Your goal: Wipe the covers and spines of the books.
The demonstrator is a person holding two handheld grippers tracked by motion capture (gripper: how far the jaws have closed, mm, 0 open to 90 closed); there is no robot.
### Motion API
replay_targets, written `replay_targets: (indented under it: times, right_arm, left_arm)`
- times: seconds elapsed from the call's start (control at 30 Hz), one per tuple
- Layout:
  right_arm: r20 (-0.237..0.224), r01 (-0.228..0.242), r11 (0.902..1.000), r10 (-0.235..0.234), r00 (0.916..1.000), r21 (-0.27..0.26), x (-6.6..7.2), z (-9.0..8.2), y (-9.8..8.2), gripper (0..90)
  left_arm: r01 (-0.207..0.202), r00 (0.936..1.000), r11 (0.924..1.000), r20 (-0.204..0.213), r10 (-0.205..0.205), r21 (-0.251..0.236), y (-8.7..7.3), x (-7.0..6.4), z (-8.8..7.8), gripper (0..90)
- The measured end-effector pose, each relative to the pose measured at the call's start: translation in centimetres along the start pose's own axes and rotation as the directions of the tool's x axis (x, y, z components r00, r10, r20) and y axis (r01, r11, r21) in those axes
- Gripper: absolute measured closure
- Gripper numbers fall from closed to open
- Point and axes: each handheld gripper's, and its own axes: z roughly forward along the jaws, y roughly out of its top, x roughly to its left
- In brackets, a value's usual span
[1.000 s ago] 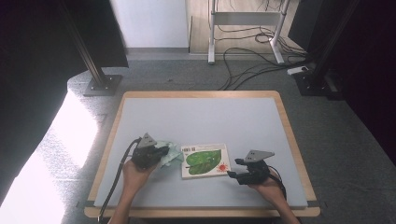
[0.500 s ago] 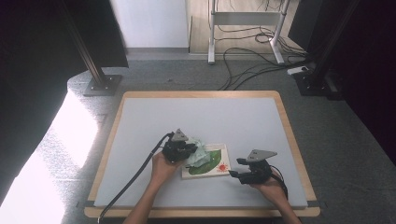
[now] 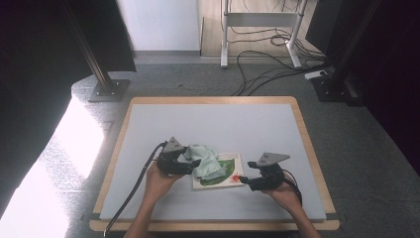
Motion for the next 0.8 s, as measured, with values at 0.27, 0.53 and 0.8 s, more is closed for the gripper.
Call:
replay_targets:
  times: [0.27,0.53,0.8]
  right_arm:
    - [-0.015,0.056,0.9981,-0.055,0.9984,0.025,0.4,2.5,2.4,22.5]
    - [-0.037,0.086,0.9954,-0.085,0.9957,0.042,0.8,5.1,4.7,19.4]
    - [-0.055,0.112,0.9923,-0.109,0.9925,0.053,1.2,8.0,7.8,19.3]
  left_arm:
    - [0.067,0.9932,0.9975,-0.096,-0.065,0.019,-4.6,3.3,-2.0,15.0]
    - [0.101,0.9756,0.988,-0.206,-0.075,0.117,-8.1,5.7,-1.3,0.0]
    - [0.11,0.9733,0.9795,-0.218,-0.072,0.168,-8.8,6.3,-0.9,0.0]
